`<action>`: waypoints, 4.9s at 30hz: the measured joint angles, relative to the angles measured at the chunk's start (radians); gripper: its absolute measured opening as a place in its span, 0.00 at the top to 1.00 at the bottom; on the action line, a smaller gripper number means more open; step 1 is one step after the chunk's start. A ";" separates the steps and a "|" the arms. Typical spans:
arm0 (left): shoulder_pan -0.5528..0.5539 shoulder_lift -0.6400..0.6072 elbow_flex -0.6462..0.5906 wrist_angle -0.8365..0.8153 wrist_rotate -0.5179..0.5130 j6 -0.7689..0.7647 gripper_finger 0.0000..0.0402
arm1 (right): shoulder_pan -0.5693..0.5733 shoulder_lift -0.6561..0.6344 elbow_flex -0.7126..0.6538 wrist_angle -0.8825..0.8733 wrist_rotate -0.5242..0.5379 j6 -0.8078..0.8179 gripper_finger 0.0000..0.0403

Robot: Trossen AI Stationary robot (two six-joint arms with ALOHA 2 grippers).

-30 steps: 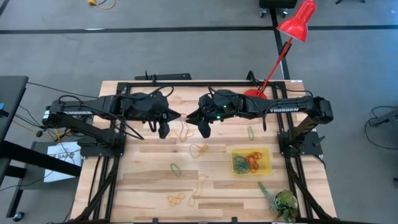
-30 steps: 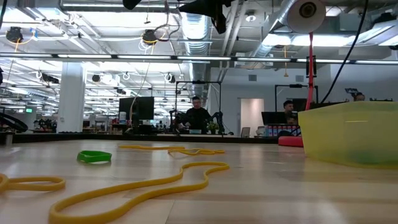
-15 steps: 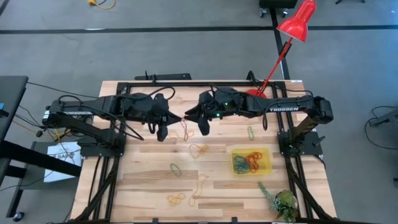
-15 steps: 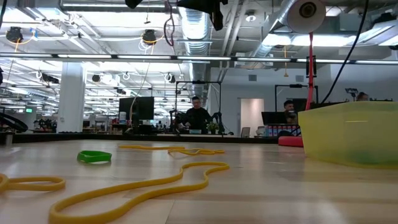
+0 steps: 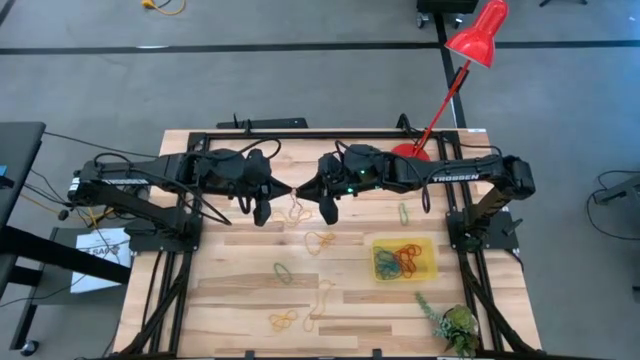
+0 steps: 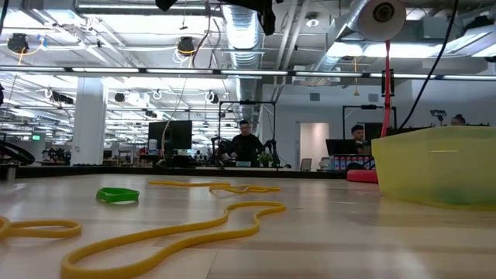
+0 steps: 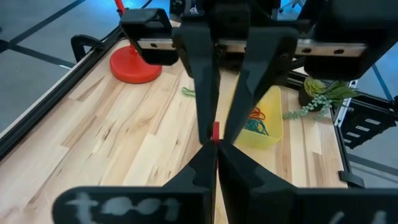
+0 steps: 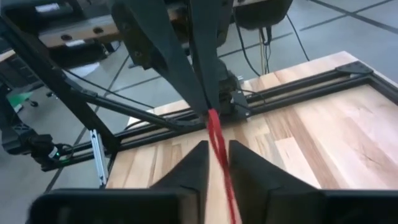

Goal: Pick and place items into bin
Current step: Put the red rubber band into the yellow bin, then put the green rubber band into the yellow bin

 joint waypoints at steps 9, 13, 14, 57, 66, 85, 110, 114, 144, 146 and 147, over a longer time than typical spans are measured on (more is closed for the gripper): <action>0.000 0.000 0.000 -0.001 -0.017 -0.001 0.97 | 0.000 0.000 0.000 0.000 0.003 0.003 0.98; 0.000 0.000 0.000 -0.002 -0.014 0.000 0.90 | 0.000 0.000 0.000 -0.021 0.003 0.053 0.99; 0.000 0.000 0.000 -0.003 -0.008 -0.001 0.88 | 0.000 0.000 0.000 -0.039 0.003 0.068 0.99; 0.000 0.000 0.000 -0.061 -0.035 -0.020 0.75 | 0.537 -0.160 -0.081 -1.361 0.118 1.413 1.00; 0.000 0.000 0.000 -0.063 -0.034 -0.019 0.75 | 0.493 -0.145 -0.268 -1.132 0.100 1.415 1.00; 0.000 0.000 0.000 -0.064 -0.018 -0.019 0.75 | 0.428 -0.146 -0.411 -0.992 0.073 1.383 0.82; 0.000 0.000 0.000 -0.071 -0.019 -0.019 0.75 | 0.431 -0.146 -0.410 -0.987 -0.093 1.396 0.62; 0.000 0.000 0.000 -0.071 -0.019 -0.019 0.75 | 0.426 -0.146 -0.379 -0.988 -0.078 1.373 0.63; 0.000 0.000 0.000 -0.053 -0.024 -0.018 0.75 | -0.052 -0.147 -0.338 -1.188 0.102 0.765 0.70; 0.000 0.000 0.000 -0.054 -0.024 -0.018 0.75 | -0.101 -0.146 -0.389 -1.122 0.101 0.749 0.71; 0.000 0.000 0.000 -0.054 -0.024 -0.018 0.75 | -0.124 -0.146 -0.414 -1.090 0.101 0.744 0.71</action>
